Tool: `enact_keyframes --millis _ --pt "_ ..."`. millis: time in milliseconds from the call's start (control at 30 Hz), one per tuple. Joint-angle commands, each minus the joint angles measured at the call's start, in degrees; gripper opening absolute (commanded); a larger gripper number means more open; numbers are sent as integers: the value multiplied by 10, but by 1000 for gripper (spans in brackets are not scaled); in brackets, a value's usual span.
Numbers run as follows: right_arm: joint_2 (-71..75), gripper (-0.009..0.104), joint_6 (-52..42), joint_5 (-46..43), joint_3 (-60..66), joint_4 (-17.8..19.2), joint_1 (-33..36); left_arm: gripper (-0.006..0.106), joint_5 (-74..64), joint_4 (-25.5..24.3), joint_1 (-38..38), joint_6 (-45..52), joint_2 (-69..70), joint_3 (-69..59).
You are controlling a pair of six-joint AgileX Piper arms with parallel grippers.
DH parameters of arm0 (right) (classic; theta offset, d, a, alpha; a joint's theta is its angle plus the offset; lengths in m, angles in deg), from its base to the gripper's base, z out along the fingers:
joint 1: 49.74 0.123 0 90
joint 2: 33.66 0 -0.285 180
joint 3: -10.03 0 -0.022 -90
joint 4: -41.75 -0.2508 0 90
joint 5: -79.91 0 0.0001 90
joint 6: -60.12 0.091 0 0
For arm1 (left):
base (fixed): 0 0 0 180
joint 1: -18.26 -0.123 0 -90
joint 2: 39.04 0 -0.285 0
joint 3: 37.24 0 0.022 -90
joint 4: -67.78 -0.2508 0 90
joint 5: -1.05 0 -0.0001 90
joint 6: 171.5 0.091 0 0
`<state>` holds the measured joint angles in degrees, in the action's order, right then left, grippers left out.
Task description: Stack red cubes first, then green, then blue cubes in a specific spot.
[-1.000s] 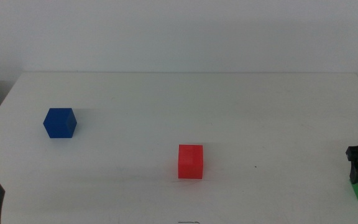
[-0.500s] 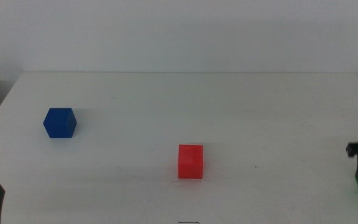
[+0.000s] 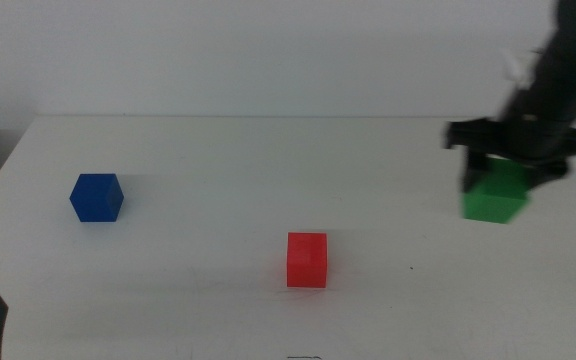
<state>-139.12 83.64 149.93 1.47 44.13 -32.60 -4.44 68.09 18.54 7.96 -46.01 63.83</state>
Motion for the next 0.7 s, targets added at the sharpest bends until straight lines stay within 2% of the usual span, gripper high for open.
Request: enact_keyframes --millis 0,267,667 --pt "-2 -1 34 45 -47 11 43 90 44 4 0 -8 11 3" --pt "-88 -1 130 45 -163 11 159 90 44 4 0 -8 11 3" --pt "-170 -1 203 45 -218 10 237 90 44 4 0 -8 11 3"
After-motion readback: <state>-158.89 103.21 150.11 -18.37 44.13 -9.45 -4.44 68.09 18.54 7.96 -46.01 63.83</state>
